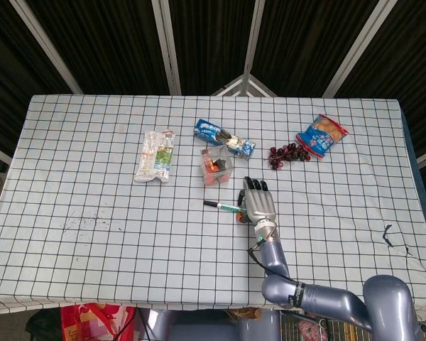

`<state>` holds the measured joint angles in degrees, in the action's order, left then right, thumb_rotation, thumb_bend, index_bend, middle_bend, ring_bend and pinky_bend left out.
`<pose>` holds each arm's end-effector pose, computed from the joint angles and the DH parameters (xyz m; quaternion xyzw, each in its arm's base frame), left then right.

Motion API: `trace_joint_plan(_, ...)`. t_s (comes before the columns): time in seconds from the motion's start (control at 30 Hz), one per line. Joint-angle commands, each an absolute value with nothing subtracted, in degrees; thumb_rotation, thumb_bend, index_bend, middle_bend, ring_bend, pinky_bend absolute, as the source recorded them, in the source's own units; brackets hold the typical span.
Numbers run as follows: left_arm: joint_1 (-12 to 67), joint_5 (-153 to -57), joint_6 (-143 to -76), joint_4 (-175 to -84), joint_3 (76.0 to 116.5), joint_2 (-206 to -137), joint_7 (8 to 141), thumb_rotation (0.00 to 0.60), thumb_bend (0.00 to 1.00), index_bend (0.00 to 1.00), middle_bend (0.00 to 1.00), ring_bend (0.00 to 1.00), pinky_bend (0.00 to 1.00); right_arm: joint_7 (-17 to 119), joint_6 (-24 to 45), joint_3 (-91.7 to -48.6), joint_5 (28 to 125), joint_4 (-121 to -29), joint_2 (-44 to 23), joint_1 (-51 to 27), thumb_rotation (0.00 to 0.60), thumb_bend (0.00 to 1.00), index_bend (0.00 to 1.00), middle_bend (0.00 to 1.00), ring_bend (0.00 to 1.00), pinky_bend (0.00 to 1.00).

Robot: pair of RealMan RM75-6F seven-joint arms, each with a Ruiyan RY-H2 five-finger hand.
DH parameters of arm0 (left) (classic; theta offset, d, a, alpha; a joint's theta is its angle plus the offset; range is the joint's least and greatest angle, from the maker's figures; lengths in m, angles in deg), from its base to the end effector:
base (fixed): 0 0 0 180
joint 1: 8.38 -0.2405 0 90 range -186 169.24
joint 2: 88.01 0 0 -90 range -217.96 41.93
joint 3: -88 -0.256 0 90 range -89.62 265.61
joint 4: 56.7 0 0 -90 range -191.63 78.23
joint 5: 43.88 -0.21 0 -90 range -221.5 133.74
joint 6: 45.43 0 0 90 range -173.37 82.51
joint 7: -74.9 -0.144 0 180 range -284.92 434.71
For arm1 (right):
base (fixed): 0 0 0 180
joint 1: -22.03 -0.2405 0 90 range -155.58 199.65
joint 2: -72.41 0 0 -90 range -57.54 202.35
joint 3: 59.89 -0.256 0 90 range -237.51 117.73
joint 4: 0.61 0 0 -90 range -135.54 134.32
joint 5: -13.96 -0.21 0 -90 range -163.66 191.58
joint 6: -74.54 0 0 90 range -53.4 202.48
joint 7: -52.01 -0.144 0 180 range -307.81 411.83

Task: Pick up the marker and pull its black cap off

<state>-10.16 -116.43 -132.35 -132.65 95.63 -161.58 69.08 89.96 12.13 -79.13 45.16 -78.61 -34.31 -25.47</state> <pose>-0.3924 0.1505 0.1663 -0.4976 -0.3729 -0.2707 0.7349 -0.1244 -0.3491 -0.0838 0.6334 -0.5296 0.3001 0.4778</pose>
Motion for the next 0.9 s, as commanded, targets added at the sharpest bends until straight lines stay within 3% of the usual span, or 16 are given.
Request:
trace_joint_plan(0.03,-10.22,-116.39,-132.34,-132.55,95.65,-161.62,69.29,0.6,0.5,0.05,0.0,0.0,0.01,89.91,12.2,-79.17,45.08,-78.54,-34.37,-25.51,0.6,0.33,0.52,0.07,0.05,0.0)
trace_joint_plan(0.27,-10.41,-116.29,-132.42,-132.16,95.71,-161.66,69.71,0.6,0.5,0.05,0.0,0.0,0.01,89.88,12.61,-79.18,44.75,-77.77,-34.73,-25.75,0.6,0.33,0.53,0.07,0.05,0.0)
trace_joint_plan(0.6,-10.38,-116.17,-132.17,-131.71,95.77,-161.88,69.8,0.6,0.5,0.05,0.0,0.0,0.01,89.28,12.26,-79.34,45.63,-77.45,-35.09,-25.87,0.6,0.33,0.64,0.07,0.05,0.0)
trace_joint_plan(0.9,-10.51,-116.04,-132.09,-131.29,95.76,-162.0,69.84,0.6,0.5,0.05,0.0,0.0,0.01,89.22,13.18,-79.22,44.86,-76.53,-35.31,-25.85,0.6,0.33,0.64,0.07,0.05,0.0)
